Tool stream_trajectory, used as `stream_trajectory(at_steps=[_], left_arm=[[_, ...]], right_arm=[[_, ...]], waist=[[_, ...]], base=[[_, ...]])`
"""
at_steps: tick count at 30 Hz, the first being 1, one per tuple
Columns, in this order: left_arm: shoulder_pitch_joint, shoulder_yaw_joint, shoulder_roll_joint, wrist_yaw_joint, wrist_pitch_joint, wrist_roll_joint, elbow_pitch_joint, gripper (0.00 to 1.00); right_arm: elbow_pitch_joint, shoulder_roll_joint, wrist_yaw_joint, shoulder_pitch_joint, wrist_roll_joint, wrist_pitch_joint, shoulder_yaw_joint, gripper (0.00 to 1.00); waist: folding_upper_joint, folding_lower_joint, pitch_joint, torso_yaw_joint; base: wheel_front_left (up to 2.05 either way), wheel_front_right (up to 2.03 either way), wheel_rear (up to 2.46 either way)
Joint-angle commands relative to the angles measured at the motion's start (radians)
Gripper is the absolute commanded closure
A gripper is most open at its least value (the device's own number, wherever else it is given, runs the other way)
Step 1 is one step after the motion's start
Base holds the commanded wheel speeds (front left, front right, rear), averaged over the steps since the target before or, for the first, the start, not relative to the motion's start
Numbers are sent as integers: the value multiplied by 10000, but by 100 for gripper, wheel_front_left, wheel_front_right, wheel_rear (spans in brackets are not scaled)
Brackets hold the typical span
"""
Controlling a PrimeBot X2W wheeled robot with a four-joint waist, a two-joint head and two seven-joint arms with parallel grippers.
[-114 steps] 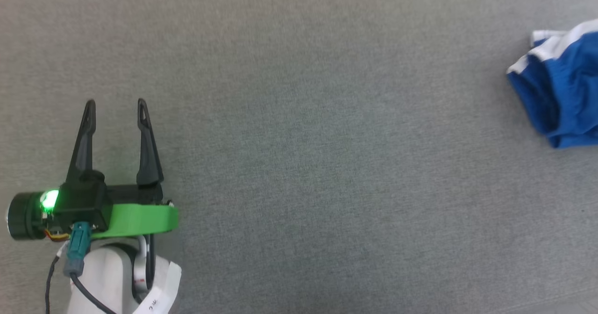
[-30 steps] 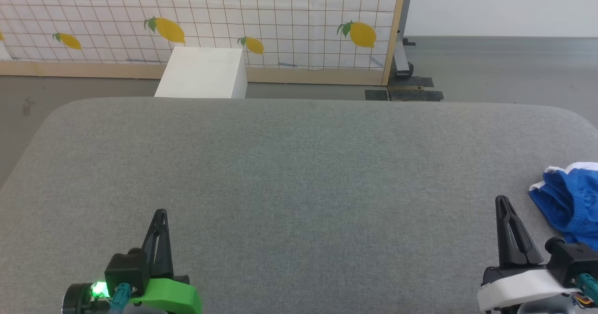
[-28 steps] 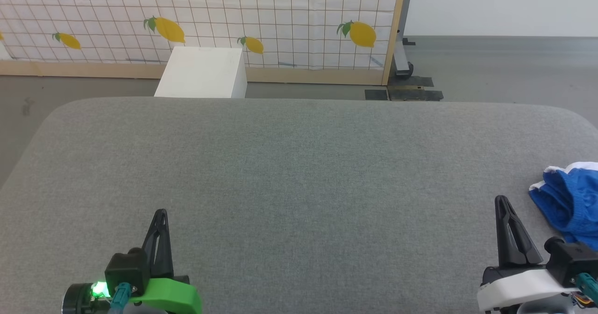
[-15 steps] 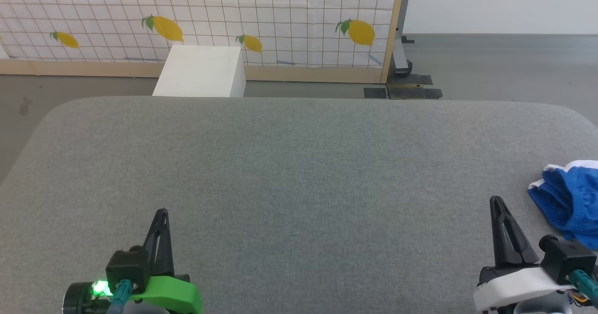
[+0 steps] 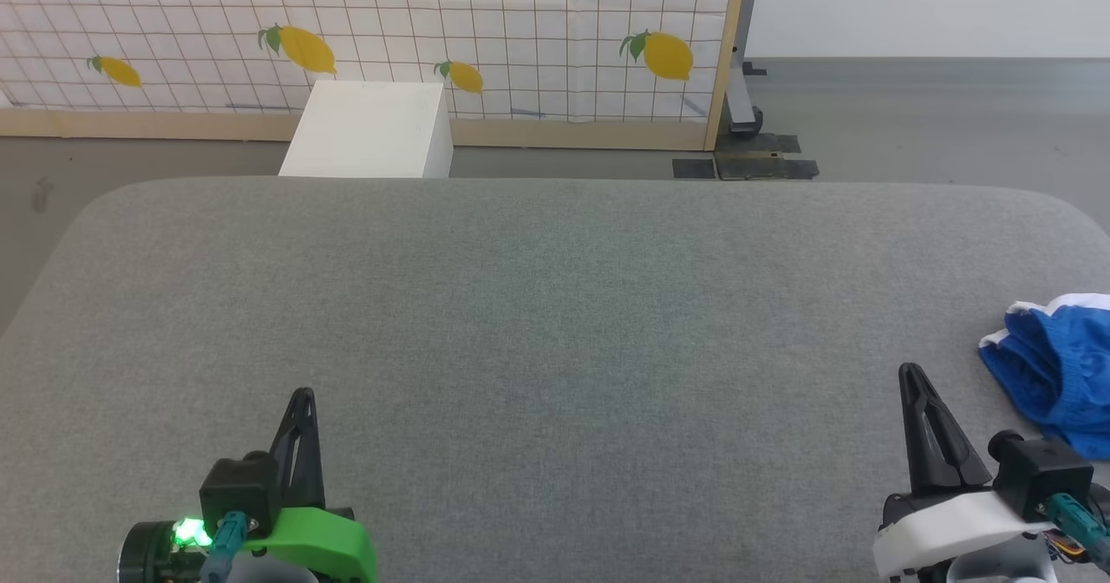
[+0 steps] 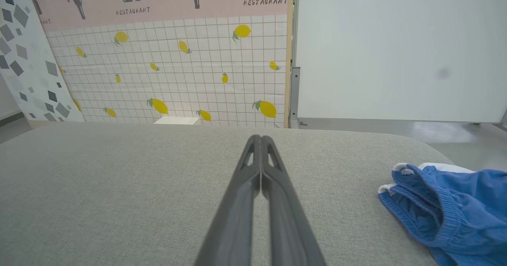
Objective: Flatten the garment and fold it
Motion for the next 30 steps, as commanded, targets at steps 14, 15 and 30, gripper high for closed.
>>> stream_trajectory(at_steps=[14, 15, 30], left_arm=[[-216, -28, -66, -41, 310, 117, -118, 100], [-221, -29, -67, -42, 328, 120, -122, 100], [-294, -45, -92, -54, 634, 165, -204, 100]], right_arm=[[-167, 13, -6, -239, -211, 338, 142, 100], [-173, 13, -7, -243, -219, 356, 149, 100], [-274, 16, -8, -319, -354, 660, 270, 100]], waist=[[0, 0, 51, -39], [0, 0, 55, -42], [0, 0, 109, -83]], base=[[0, 0, 0], [0, 0, 0], [0, 0, 0]])
